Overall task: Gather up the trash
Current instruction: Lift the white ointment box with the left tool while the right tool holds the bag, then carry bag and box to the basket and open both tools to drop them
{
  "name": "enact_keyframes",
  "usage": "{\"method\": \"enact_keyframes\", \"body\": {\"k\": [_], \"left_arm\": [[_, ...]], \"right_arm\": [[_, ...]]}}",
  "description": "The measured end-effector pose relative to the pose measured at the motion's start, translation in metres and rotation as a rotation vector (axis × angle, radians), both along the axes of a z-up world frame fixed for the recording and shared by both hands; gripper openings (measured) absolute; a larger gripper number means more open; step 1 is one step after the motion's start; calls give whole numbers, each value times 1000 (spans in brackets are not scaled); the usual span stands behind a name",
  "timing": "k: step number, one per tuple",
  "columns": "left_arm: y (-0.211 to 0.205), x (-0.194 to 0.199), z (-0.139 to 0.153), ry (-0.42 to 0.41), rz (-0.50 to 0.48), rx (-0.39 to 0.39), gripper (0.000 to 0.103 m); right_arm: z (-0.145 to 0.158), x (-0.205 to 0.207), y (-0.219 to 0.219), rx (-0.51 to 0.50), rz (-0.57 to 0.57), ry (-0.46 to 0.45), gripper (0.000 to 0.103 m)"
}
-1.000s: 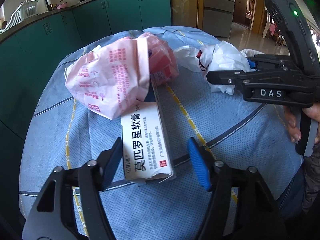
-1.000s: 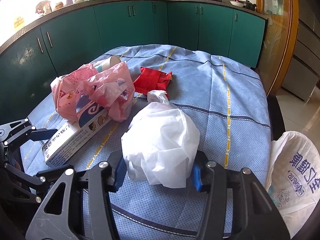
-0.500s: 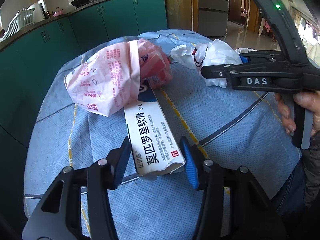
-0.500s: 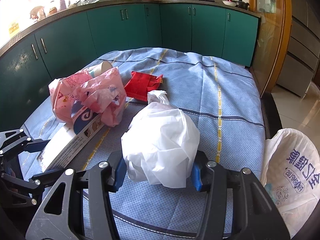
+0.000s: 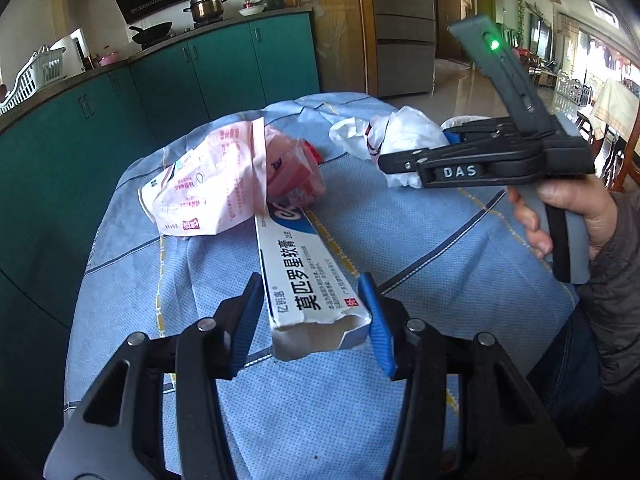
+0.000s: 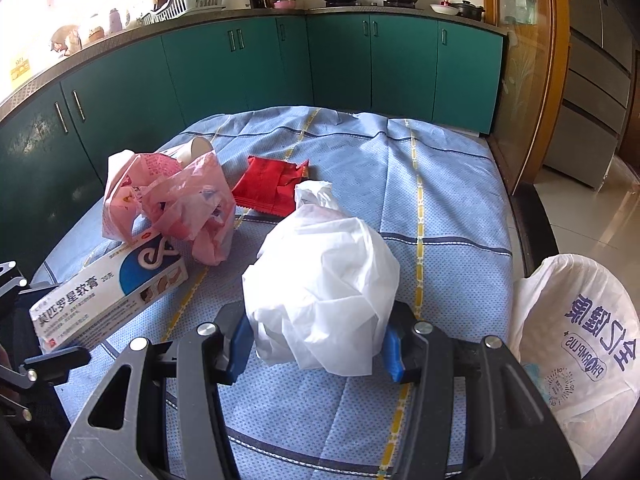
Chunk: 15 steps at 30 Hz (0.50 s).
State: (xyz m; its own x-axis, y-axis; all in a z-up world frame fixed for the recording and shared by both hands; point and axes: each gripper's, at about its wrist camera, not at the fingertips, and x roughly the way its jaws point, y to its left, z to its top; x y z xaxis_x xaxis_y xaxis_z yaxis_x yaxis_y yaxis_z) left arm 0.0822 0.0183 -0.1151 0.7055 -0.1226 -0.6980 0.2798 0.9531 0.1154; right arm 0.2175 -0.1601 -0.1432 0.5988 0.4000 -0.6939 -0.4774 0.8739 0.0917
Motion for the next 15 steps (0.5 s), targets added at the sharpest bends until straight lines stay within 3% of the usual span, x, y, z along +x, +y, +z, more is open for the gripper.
{"method": "enact_keyframes", "body": {"k": [8,12,15], "left_arm": [[19,-3,27,-81,54,-87,43],[19,3,23,-56,58,-85,44],[17,15,5,6,71,-61,46]], "right_arm": [[5,-3,-6,12,-21,-17,52],[9,-5,-8,12,-20,-28,52],[7,-4,-8,6,-20,-21,52]]}}
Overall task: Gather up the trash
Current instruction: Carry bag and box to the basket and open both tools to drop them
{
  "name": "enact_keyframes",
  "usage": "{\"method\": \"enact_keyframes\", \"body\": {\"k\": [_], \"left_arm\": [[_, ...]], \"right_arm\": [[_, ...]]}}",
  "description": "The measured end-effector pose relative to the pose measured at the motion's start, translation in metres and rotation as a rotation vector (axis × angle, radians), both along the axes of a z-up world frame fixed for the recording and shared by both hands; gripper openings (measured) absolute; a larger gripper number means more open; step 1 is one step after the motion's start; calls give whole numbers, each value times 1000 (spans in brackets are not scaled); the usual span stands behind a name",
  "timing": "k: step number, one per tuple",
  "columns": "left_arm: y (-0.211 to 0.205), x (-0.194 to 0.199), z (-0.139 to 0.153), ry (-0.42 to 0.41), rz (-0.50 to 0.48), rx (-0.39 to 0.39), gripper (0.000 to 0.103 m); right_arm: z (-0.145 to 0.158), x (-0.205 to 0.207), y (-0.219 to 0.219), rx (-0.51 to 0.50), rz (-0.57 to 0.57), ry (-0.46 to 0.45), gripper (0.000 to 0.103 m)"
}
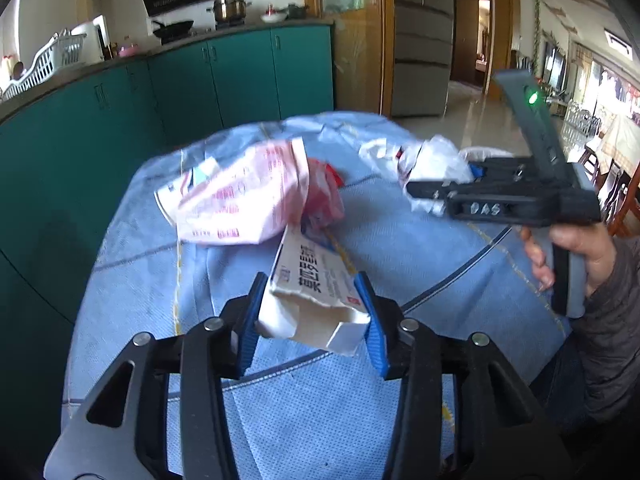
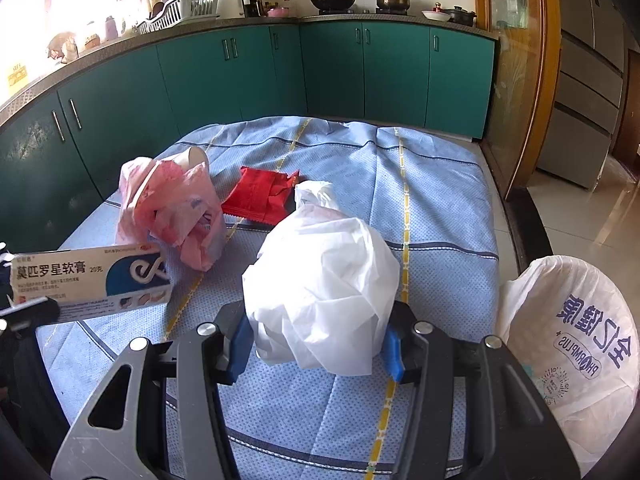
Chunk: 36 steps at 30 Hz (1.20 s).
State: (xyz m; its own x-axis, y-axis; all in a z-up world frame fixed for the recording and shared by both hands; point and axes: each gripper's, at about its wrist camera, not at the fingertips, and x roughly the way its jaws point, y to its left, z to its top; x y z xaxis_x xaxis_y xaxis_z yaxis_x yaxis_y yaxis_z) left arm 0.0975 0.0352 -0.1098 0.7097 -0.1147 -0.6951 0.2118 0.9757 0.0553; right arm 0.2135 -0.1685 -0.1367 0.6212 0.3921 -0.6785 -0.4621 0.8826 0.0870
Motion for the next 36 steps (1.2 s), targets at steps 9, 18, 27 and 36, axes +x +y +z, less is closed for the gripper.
{"method": "enact_keyframes", "body": {"k": [9,18,27,36], "left_arm": [[-9,27,-38,87,47,151,74],[-13,33,-42,126,25,98,42],[-37,14,3,-5,-68,8,42],[-106,46,34,-85,-167,-58,42]], "right_arm": [[-4,1,6,-19,16,11,52],[-4,-3,13,-28,44,0,52],[18,-6,-31,38,-102,-90,52],[20,-12,-127,-114,-463,-155,52]]}}
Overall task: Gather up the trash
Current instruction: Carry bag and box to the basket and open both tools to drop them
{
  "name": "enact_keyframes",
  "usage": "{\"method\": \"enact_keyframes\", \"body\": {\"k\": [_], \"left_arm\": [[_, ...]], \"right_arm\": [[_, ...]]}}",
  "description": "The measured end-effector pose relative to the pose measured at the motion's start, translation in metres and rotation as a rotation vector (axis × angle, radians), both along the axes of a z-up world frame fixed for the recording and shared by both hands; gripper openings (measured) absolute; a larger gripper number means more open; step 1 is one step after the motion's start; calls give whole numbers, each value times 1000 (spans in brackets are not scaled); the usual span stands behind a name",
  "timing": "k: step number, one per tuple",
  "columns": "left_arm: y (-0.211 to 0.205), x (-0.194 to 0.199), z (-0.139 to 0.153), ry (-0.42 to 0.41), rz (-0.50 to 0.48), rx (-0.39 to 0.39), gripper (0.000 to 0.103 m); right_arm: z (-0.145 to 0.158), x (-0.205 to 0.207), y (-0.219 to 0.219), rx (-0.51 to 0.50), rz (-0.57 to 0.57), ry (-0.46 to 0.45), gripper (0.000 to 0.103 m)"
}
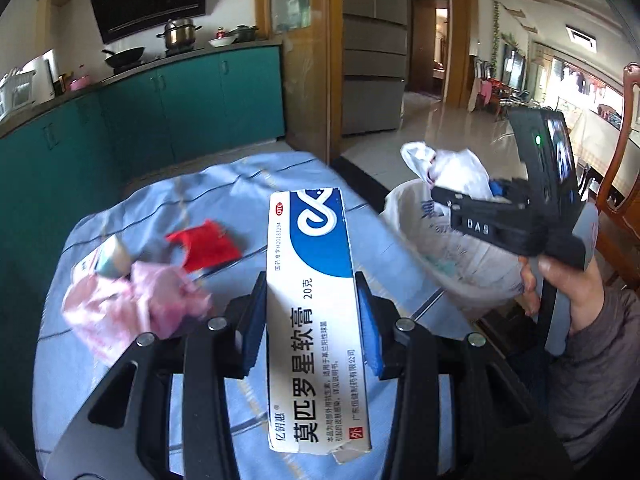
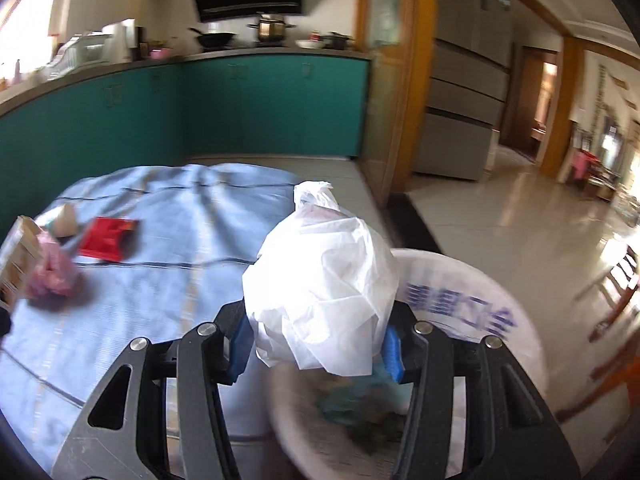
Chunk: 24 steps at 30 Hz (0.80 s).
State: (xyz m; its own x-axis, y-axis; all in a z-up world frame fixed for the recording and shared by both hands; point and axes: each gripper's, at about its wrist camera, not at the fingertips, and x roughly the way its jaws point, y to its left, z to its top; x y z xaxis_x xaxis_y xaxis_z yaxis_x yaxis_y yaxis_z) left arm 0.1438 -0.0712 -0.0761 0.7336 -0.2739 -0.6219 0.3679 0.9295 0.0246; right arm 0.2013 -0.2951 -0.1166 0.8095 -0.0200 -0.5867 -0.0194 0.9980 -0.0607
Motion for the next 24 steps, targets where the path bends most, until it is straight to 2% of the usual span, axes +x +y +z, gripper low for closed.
{"method": "enact_keyframes", "body": {"k": [6,11,16,21,24], "left_arm": [[-69,19,6,-33,-97,2,42],[-115,31,-2,-17,-158,-4,42],[-143,46,-11,5,-190,-11,42],[-163,59,-21,38,-209,-15,42],[-169,67,-31,69,-210,-8,42]], "right_arm": [[-20,-8,-71,69,-170,63,52],[-27,-15,-102,131,-222,79,52],[-30,-15,-109,148,-242,95,52],[-44,-8,-107,128,-246,181,53],[-48,-7,-109,102,-275,203,65]]}}
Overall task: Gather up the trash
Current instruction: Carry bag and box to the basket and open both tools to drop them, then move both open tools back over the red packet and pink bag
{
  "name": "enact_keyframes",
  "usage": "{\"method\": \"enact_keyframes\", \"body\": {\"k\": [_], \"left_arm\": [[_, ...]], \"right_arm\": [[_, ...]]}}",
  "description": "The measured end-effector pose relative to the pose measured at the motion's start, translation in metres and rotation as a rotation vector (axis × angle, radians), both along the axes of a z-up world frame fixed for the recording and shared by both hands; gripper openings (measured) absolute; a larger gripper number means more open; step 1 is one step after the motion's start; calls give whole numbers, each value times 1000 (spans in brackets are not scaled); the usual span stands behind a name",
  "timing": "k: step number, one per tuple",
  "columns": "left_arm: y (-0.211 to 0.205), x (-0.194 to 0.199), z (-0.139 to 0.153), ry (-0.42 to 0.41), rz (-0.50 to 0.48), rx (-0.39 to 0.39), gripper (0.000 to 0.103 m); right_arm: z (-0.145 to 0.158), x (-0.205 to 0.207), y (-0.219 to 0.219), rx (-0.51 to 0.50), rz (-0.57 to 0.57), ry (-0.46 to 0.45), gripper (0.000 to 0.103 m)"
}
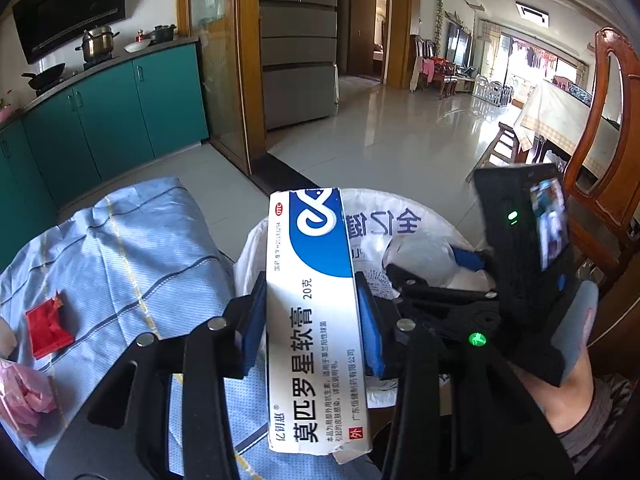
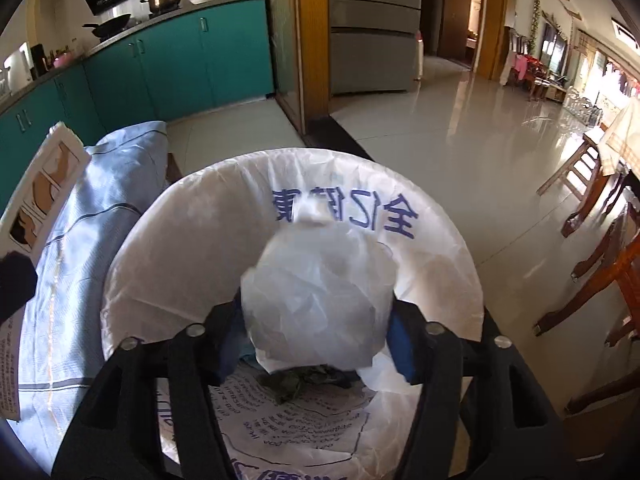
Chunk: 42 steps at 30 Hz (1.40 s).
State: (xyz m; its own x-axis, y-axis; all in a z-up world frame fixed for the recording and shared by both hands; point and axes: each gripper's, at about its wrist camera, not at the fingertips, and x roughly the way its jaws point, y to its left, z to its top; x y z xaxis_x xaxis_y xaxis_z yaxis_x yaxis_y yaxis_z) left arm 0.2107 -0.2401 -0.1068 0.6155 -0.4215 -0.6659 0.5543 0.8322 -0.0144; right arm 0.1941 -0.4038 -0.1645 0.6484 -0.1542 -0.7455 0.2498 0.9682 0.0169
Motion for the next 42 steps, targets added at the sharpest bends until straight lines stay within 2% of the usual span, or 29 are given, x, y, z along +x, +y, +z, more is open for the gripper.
{"method": "enact_keyframes", "body": {"k": [2,4,7,10,13,18,25,29,33,35,39,42], "left_arm": [[-4,5,-6,23,-2,6,43],[-11,12,-15,56,-12,14,45],[-24,15,-26,87,-48,30,49],[-27,12,-31,69,-56,55,73],[-13,7,-28,35,-17,58,79],[40,-5,-20,1,134,58,83],[147,-38,-6,-122,397,172,83],[211,-49,7,-137,531,193,84],[266,-57,16,-132,658,209,85],[294,-60,16,-114,720,207,85],[333,-69,15,-66,811,186,85],[352,-75,12,-54,850,193,85]], "right_arm": [[6,-4,-6,3,-46,-31,80],[12,-10,-17,33,-118,-81,85],[20,-25,-37,68,-257,-151,86],[23,-35,-49,78,-343,-191,86],[23,-38,-52,92,-348,-199,86],[22,-24,-37,80,-282,-187,86],[36,-1,23,71,-84,-232,89],[47,15,75,71,78,-249,90],[60,45,134,91,249,-201,91],[68,63,178,112,373,-187,91],[75,90,253,82,543,-163,91],[71,106,305,118,653,-133,91]]}}
